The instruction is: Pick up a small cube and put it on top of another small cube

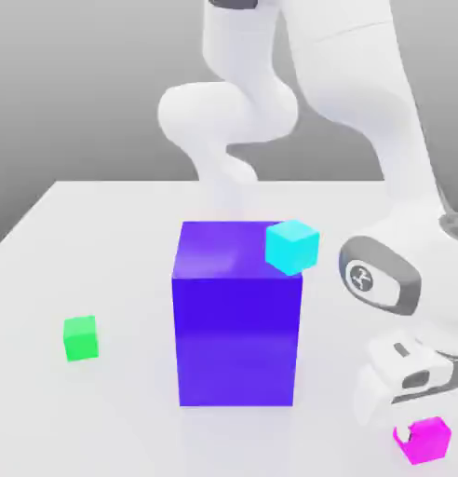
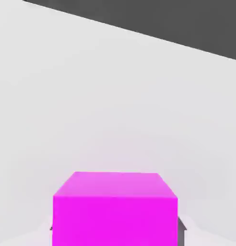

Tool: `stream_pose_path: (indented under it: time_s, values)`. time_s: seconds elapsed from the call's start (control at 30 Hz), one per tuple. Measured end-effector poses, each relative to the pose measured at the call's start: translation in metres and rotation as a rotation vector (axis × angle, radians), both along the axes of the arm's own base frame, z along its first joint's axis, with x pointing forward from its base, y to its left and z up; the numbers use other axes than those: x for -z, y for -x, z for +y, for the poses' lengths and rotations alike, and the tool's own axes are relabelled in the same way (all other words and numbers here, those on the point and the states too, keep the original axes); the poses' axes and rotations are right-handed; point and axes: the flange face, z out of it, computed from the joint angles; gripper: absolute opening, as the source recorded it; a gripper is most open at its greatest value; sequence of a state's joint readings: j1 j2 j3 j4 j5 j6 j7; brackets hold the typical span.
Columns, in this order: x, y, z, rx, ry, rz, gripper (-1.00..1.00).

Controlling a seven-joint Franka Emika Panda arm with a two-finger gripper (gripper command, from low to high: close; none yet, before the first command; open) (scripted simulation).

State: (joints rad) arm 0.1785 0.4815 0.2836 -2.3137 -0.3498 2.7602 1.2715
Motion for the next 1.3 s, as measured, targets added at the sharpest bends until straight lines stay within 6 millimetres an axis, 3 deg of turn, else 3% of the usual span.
stream_pose_path:
  time_s: [0.13,0.17,0.3,0.47,0.5,0.57,0.63,0.7,0.8,0.87,1.0,1.03,1.23,1.3]
  values:
    - [-0.052,-0.006,0.003,-0.012,-0.009,-0.018,-1.00]
    - [-0.061,-0.014,-0.011,0.020,-0.008,-0.032,-1.00]
    - [-0.076,-0.031,-0.110,0.264,0.023,-0.047,-1.00]
    - [-0.090,-0.015,-0.235,0.598,0.046,-0.052,-1.00]
    - [-0.092,-0.007,-0.264,0.681,0.049,-0.051,-1.00]
    - [-0.097,0.021,-0.341,0.906,0.053,-0.047,-1.00]
    - [-0.102,0.066,-0.417,1.164,0.049,-0.041,-1.00]
    - [-0.106,0.113,-0.459,1.371,0.033,-0.036,-1.00]
    - [-0.098,0.175,-0.489,1.616,0.007,-0.009,-1.00]
    - [-0.082,0.188,-0.495,1.669,0.001,-0.001,-1.00]
    - [-0.045,0.193,-0.496,1.687,-0.001,0.002,-1.00]
    - [-0.038,0.193,-0.496,1.687,0.000,0.002,1.00]
    - [-0.035,0.194,-0.495,1.687,0.001,0.003,1.00]
    - [-0.044,0.194,-0.497,1.690,0.000,0.003,1.00]
